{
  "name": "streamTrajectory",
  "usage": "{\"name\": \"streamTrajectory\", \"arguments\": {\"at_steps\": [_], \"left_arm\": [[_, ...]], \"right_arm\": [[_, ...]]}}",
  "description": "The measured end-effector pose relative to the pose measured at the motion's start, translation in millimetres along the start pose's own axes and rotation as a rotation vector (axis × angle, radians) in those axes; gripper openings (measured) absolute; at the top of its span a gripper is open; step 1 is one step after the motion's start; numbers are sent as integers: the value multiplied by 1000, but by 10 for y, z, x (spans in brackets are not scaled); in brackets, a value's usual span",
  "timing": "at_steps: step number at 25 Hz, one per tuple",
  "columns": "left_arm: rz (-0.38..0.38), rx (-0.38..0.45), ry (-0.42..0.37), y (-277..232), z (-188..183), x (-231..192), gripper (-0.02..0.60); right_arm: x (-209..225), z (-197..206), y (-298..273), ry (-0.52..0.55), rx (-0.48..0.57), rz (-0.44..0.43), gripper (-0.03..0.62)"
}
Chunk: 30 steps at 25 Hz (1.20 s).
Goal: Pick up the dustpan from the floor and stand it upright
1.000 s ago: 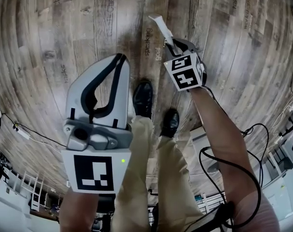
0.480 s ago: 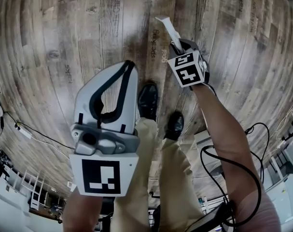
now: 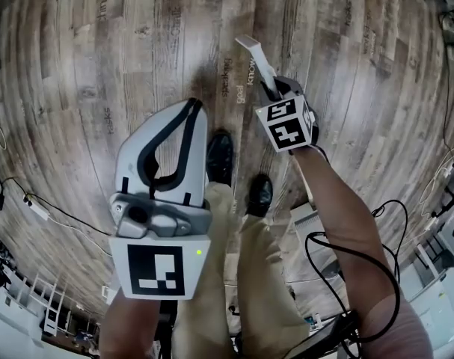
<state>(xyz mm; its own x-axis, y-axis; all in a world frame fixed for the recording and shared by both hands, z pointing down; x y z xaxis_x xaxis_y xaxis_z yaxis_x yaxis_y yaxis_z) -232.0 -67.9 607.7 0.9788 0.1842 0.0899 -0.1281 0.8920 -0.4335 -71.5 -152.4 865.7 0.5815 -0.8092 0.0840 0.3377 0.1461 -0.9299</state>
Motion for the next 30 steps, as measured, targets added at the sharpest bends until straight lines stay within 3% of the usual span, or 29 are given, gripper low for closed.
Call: {"name": "streamTrajectory", "arguments": {"at_steps": [6, 18, 22, 30], "left_arm": [[27, 62, -26, 234, -765, 89, 14], [71, 125, -87, 919, -2172, 431, 14], [68, 156, -96, 1181, -2563, 551, 14], [122, 194, -188, 1644, -3134, 967, 14]], "right_arm": [[149, -97, 855, -4, 17, 31, 64], [520, -349, 2756, -81, 149, 134, 61], [601, -262, 3274, -114, 178, 173, 59], [646, 131, 4091, -173, 224, 214, 58]]}}
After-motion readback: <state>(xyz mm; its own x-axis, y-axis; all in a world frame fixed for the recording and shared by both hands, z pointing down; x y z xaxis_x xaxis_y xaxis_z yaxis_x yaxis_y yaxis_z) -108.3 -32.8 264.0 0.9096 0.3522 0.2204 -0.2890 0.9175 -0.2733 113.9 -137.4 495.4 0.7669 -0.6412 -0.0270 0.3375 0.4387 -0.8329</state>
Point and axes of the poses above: the fingertips, and each gripper's own axes: y backward along the fingers, x to its right, z out of its underside, the point moved 6 cm from there along y, backward along the fingers, and after that the axes turned 10 degrees about -y, right-handed, at the moved point
